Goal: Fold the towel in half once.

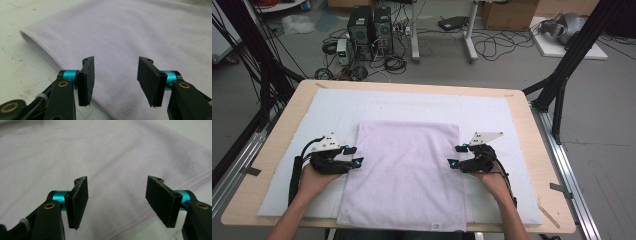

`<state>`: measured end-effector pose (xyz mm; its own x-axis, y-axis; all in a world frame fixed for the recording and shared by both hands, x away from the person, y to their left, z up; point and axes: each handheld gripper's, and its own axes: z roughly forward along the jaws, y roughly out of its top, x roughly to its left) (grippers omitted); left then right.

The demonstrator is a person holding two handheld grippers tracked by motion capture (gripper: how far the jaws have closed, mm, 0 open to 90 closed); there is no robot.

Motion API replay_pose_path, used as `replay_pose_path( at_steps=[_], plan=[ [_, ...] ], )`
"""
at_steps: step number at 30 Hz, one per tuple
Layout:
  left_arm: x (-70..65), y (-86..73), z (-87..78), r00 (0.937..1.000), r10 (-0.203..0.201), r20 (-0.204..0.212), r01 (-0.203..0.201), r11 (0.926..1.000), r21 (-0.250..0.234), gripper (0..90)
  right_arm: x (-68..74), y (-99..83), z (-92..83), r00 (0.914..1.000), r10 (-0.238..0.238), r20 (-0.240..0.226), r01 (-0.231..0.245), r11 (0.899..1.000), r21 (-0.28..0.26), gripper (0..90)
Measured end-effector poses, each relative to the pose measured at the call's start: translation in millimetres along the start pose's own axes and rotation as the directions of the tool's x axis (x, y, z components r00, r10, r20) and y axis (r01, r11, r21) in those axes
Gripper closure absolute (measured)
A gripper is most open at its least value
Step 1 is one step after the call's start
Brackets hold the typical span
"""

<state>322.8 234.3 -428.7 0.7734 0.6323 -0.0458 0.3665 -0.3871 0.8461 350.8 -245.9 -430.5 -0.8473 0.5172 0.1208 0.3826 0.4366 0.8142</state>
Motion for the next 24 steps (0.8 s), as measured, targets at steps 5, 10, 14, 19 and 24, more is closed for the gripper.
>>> replay_pose_path(
  at_steps=[5,10,14,19,24],
  plan=[
    [4.7,6.0,1.6,0.9998,-0.003,-0.02,0.004,0.9998,0.02,46.0,-5.9,3.8,2.1,0.9999,0.007,0.007,-0.007,1.0,-0.012,30.0],
    [7.9,13.6,7.4,0.9998,0.004,-0.017,-0.004,0.9998,0.022,45.1,-9.3,6.4,3.0,0.9998,-0.001,0.02,0.001,1.0,0.002,29.4],
    [11.8,21.1,11.0,0.9999,0.006,-0.01,-0.006,0.9996,0.026,44.9,-14.4,10.0,2.8,0.9997,0.009,0.021,-0.009,1.0,0.011,27.5],
    [18.8,30.0,11.9,1.0,-0.003,0.008,0.002,0.9995,0.032,46.5,-20.6,12.8,4.8,0.9995,0.027,0.014,-0.028,0.999,0.024,27.2],
    [29.2,38.3,12.5,0.9998,-0.02,0.01,0.02,0.9995,0.023,46.6,-24.6,21.1,4.5,0.9994,0.032,0.014,-0.032,0.999,0.034,25.8]
  ],
)
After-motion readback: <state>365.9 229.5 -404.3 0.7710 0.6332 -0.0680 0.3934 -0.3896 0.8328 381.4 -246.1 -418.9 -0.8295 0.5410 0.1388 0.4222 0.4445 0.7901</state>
